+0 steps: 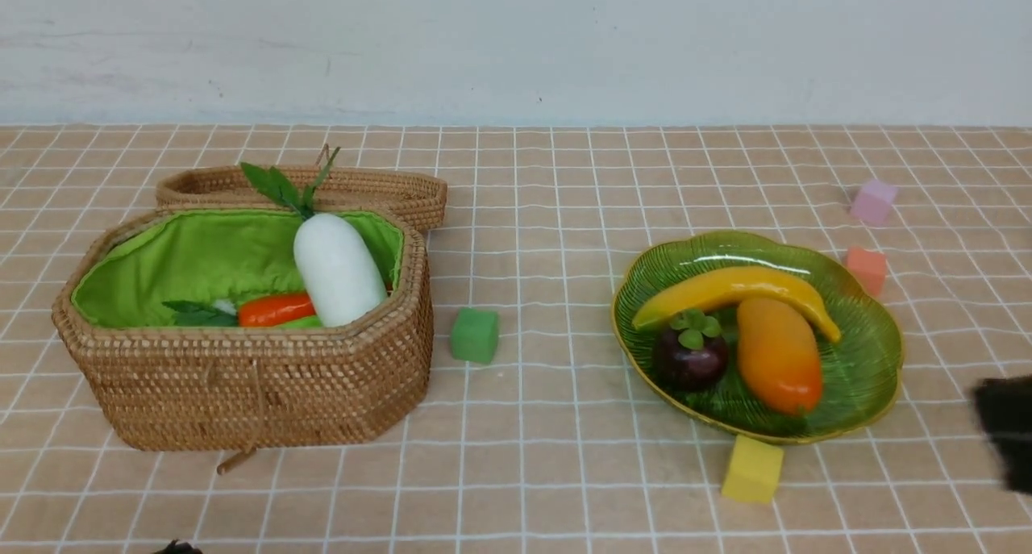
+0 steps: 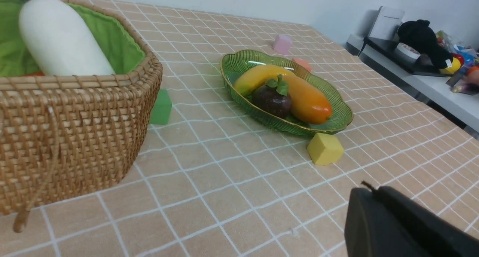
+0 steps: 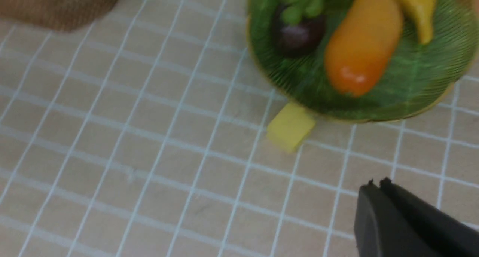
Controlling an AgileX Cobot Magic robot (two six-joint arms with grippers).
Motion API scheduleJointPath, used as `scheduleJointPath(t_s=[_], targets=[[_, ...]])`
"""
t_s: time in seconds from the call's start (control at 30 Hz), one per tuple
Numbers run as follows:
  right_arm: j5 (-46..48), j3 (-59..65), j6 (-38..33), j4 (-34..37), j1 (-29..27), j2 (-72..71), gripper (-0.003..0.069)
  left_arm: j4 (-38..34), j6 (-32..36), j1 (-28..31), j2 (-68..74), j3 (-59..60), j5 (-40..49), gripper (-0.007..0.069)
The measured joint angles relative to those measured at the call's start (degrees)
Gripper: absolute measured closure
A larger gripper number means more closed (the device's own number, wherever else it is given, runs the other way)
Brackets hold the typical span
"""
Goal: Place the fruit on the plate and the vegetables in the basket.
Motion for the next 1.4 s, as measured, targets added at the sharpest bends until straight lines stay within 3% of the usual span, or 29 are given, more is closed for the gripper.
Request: scheduleJointPath(t_s=[0.03,0.17,0.33,0.53,1.4], targets=[[-6.45,8.33,-2.07,2.11,-6.96,-7.24,0.0667,0.0,0.0,0.0,0.0,0.0,0.0,0.0618],[-17.4,24.94,-6.62,3.8,-18.61,-23.91,0.0667,0.0,0.0,0.0,0.0,0.0,0.05,0.0617],[-24.08,38.95,-7.62,4.38,-25.69,-36.85,0.0667,0.0,0.0,0.0,0.0,0.0,0.05,0.0617],[-24.45,44.87,-7.73,4.3,-27.51,-44.42,0.0667,0.0,0.0,0.0,0.0,0.0,0.06,0.0608],[-24.1,44.87,-7.78,4.2,-27.76,-44.68,0.066,-0.06,0.0,0.0,0.0,0.03,0.18,0.0606]])
